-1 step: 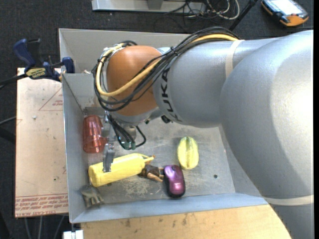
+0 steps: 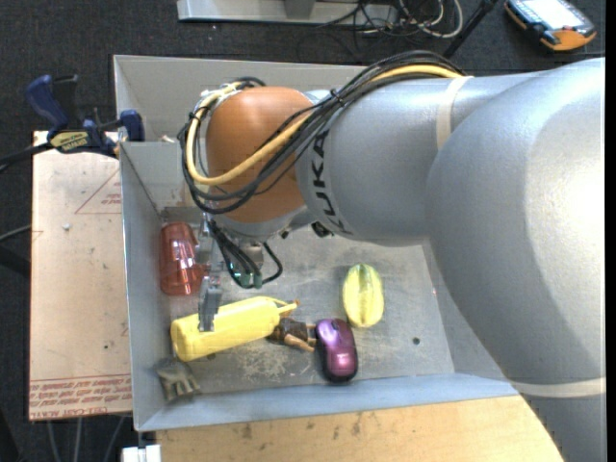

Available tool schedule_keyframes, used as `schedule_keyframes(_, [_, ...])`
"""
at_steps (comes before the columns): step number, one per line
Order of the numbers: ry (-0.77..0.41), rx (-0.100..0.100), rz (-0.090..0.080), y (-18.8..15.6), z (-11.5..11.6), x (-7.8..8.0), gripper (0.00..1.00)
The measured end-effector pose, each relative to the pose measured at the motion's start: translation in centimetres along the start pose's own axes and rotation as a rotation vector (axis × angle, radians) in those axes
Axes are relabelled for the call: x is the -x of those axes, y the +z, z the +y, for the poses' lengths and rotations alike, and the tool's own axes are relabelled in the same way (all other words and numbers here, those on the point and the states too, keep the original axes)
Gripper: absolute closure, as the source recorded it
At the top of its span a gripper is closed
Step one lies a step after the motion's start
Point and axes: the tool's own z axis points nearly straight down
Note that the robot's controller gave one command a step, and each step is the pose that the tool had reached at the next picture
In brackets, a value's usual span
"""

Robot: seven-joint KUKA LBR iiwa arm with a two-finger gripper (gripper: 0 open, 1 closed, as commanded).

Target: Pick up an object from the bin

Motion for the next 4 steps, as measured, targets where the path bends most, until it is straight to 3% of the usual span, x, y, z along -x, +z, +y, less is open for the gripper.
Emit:
schedule_keyframes(1, [-0.030, -0.003, 0.006, -3.9, -0.1, -1.5, 0.00])
schedule_keyframes(2, [-0.168, 0.003, -0.012, -3.9, 0.2, -3.8, 0.00])
schedule_keyframes(3, [-0.263, 0.000, -0.005, 3.2, 0.1, -4.7, 0.00])
schedule_keyframes(4, [-0.171, 0.001, -0.001, 7.4, 0.5, -3.7, 1.00])
